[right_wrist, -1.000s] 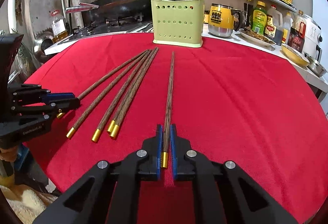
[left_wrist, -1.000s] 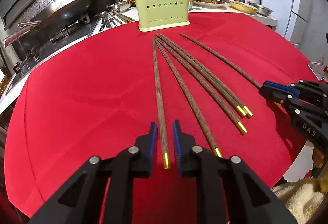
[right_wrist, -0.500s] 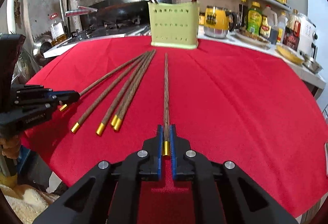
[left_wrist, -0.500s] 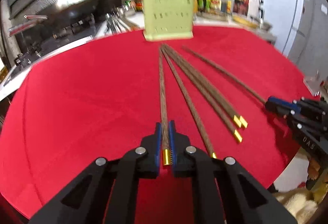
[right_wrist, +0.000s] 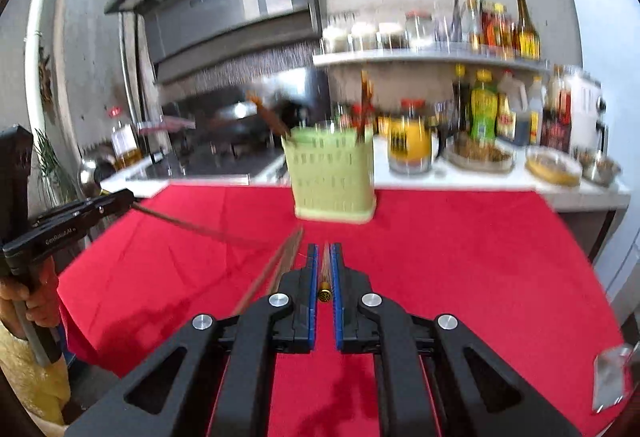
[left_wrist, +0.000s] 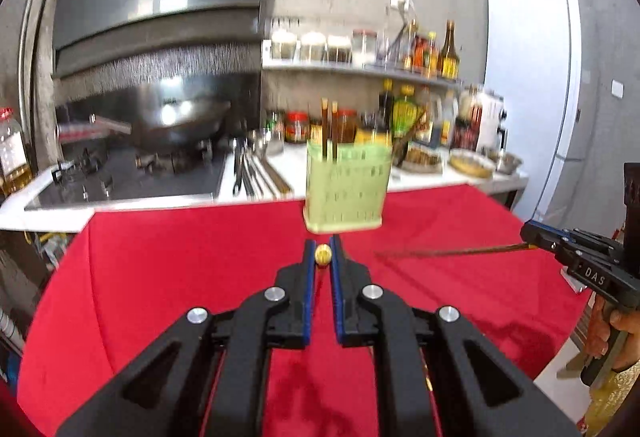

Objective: Organize utensils
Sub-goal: 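Lift the left tool's chopstick upright toward the holder while the right tool lifts its own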

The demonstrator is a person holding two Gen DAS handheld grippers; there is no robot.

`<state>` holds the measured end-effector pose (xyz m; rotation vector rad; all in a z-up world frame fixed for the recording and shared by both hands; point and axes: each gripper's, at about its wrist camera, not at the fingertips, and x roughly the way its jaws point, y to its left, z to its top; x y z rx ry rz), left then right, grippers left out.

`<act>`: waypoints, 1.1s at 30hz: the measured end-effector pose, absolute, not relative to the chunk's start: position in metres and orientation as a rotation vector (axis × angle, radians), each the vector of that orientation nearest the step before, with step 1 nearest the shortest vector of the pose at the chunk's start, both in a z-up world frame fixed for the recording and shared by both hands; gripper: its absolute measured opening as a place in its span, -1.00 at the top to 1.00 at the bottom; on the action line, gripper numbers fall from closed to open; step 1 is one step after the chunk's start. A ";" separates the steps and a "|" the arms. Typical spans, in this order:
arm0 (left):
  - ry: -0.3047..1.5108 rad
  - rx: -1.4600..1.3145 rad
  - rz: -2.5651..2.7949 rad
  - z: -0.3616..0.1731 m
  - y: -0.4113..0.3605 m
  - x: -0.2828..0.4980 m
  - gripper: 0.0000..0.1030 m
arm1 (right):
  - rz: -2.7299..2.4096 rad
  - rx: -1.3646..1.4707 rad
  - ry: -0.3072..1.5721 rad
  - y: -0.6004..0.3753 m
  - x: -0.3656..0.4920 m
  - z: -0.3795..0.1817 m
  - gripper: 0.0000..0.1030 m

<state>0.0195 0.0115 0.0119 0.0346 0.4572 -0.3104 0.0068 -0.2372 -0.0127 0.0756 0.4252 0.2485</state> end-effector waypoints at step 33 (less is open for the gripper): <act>0.404 0.034 -0.329 0.035 0.012 0.028 0.86 | 0.235 0.031 0.304 -0.238 0.048 0.051 0.86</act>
